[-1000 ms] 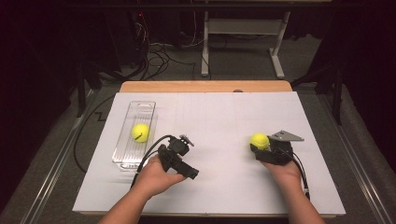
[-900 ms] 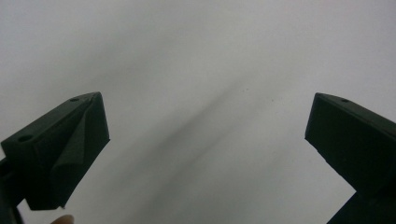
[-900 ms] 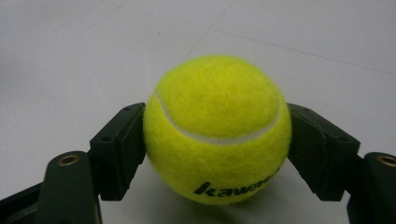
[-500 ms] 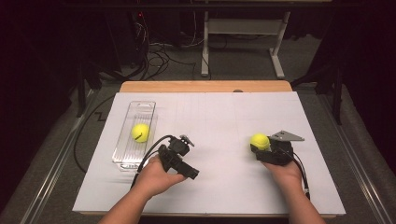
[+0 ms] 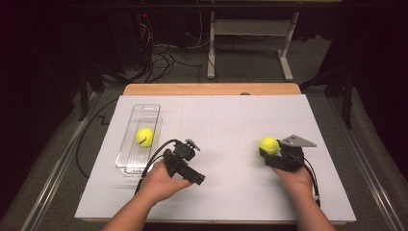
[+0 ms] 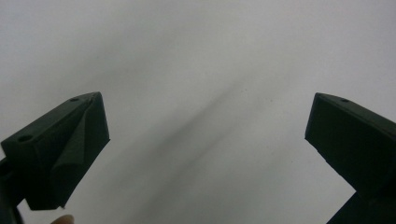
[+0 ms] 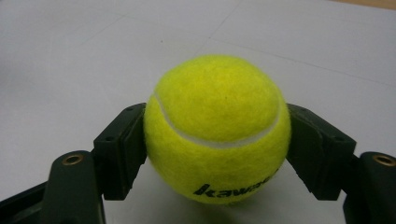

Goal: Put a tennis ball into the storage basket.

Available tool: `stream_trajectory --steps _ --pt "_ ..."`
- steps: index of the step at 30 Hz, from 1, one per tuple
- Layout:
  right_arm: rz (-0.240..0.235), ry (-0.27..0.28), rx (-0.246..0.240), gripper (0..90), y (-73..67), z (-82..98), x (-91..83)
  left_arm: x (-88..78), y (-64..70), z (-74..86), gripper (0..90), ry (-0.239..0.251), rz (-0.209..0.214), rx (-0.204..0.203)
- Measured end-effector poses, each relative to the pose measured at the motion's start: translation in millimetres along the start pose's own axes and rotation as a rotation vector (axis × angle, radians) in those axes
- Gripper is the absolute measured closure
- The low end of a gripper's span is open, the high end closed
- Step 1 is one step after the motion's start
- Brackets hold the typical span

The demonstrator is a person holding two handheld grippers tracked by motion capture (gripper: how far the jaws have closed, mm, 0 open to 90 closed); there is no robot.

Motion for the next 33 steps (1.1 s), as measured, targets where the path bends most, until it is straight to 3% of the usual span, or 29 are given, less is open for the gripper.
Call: stream_trajectory --steps 19,26,33 --pt "-0.007 0.122 -0.044 27.5 -11.6 -8.2 -22.5 -2.3 -0.9 0.4 0.6 -0.004 0.012 -0.012" --pt "-0.018 0.128 -0.054 27.5 -14.1 -7.9 -26.3 -2.4 -2.1 0.6 0.6 -0.011 0.013 -0.012" --pt "-0.041 0.116 -0.094 27.5 -29.5 -12.1 -25.3 -4.0 -2.2 1.5 0.6 -0.015 0.023 -0.018"
Point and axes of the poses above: each handheld gripper's, and its own axes: x roughly forward along the jaws, z roughly out of its underside, y roughly to its right, the point moved 5 cm from there along x, roughly forward along the jaws, and after that the axes turned 14 degrees about -z, right-handed, at the moved point
